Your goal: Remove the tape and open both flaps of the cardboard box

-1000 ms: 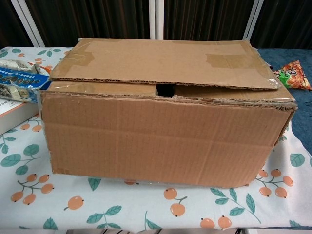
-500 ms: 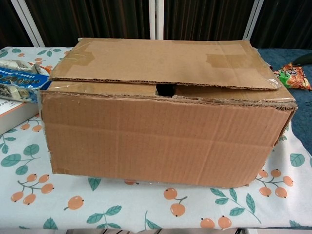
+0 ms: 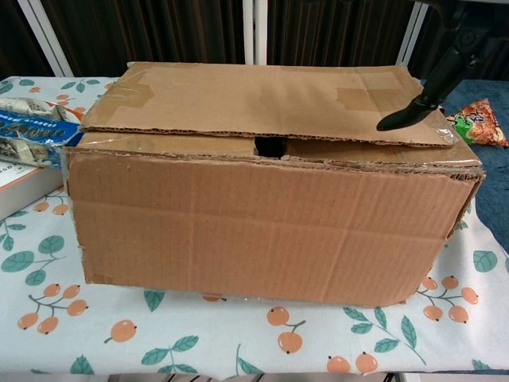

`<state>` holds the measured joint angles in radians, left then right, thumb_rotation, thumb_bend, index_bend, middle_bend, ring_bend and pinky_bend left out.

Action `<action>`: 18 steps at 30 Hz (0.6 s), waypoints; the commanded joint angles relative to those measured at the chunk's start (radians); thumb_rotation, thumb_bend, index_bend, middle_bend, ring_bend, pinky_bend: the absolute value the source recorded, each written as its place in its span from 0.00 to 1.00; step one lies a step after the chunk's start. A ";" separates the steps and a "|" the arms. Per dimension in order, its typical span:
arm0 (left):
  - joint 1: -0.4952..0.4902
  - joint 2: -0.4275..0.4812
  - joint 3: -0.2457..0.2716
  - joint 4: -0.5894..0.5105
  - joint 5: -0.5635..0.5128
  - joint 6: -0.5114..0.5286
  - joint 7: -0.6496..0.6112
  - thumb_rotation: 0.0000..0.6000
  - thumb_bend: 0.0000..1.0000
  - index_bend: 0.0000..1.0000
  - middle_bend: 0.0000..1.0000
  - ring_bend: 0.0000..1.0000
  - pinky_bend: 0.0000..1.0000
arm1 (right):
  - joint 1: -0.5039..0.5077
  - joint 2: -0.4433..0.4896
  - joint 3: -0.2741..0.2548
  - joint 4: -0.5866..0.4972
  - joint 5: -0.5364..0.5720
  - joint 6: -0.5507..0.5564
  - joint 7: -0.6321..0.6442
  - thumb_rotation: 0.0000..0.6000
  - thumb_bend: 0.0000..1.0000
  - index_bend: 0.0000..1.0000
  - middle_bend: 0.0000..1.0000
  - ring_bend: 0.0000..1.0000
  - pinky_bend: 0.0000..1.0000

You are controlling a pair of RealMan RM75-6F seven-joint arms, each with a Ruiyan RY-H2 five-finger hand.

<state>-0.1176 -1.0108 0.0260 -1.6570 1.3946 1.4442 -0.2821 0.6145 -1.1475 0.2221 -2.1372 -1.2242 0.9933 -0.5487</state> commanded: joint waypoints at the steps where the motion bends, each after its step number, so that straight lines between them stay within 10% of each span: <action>1: 0.002 0.001 -0.004 0.004 -0.002 -0.007 -0.006 0.73 0.00 0.07 0.15 0.13 0.21 | 0.016 -0.021 -0.013 0.007 0.021 0.007 -0.022 1.00 0.00 0.00 0.00 0.00 0.00; 18: 0.017 -0.010 -0.026 0.035 0.012 -0.033 -0.049 0.73 0.00 0.07 0.15 0.13 0.21 | 0.058 -0.098 -0.062 0.049 0.056 0.063 -0.098 1.00 0.00 0.00 0.00 0.00 0.00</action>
<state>-0.1007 -1.0207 0.0000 -1.6225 1.4061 1.4110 -0.3308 0.6702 -1.2422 0.1625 -2.0916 -1.1674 1.0520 -0.6421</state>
